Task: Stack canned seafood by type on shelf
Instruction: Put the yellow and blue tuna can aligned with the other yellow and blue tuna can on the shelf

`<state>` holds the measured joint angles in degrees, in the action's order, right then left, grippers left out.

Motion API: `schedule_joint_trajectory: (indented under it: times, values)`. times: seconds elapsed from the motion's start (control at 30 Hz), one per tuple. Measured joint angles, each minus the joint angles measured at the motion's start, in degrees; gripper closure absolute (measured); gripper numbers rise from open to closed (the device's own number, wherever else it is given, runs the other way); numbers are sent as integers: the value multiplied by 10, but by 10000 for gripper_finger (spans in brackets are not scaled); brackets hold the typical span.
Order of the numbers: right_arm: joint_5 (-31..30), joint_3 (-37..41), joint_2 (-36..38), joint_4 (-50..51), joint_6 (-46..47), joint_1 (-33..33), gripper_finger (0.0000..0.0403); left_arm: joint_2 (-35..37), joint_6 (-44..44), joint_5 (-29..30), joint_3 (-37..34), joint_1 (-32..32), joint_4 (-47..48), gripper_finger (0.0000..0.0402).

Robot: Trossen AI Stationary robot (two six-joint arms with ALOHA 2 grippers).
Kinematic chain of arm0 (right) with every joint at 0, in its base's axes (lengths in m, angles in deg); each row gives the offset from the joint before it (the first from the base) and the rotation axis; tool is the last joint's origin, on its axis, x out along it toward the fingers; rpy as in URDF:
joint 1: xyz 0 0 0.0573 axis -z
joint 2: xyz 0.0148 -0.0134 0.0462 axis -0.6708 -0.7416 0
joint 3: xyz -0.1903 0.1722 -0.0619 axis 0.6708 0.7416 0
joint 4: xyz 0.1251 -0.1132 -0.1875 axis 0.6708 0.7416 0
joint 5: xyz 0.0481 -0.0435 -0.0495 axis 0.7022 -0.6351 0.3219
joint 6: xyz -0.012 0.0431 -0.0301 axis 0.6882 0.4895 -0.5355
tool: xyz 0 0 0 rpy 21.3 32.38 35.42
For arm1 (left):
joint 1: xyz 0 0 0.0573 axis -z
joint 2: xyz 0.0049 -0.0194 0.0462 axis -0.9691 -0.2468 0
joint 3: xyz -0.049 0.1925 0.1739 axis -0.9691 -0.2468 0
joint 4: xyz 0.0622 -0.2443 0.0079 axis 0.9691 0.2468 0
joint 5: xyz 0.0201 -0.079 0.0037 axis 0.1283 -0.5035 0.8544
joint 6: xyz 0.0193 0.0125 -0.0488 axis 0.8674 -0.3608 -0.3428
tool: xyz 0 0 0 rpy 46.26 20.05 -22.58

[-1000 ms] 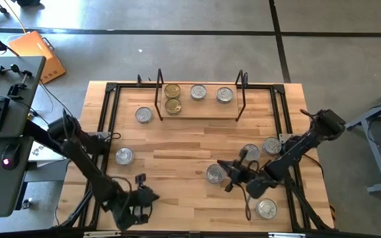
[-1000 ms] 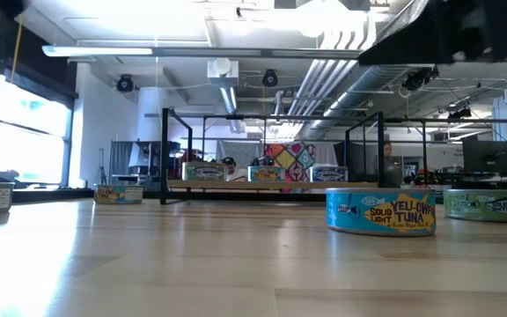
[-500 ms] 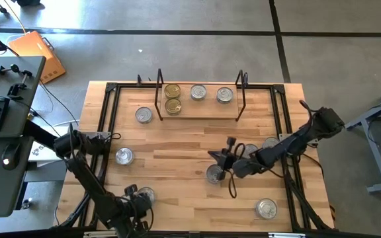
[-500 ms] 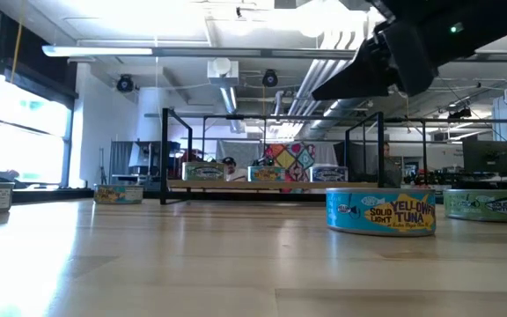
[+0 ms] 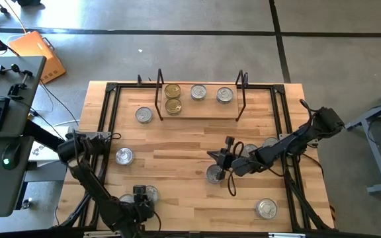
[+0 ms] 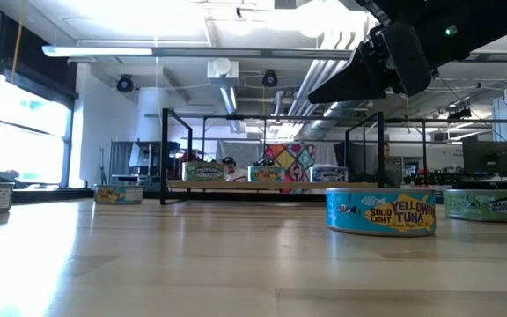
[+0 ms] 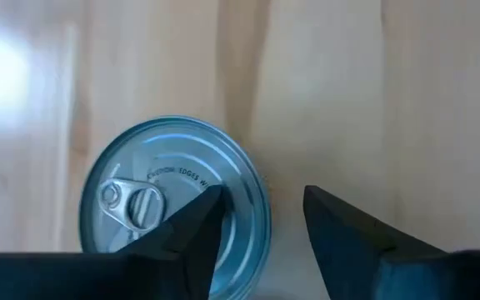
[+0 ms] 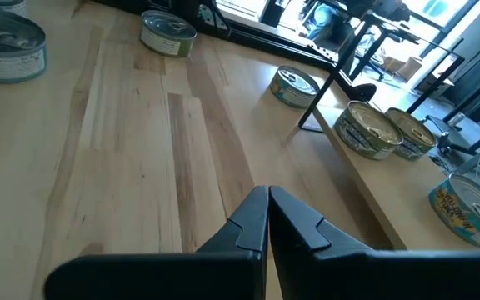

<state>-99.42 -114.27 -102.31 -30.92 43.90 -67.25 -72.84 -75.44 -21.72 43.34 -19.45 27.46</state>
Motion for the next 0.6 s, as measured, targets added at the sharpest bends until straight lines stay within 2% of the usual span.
schedule_joint_trajectory:
  times: [0.2,0.4,0.6]
  values:
    - [0,0,0,0,9,0,399,-22,26,117,-4,-3,38,287]
    - [0,0,0,0,16,-1,399,-41,107,161,-20,-33,54,331]
    - [5,0,0,4,19,-24,399,-59,82,212,-33,-70,55,366]
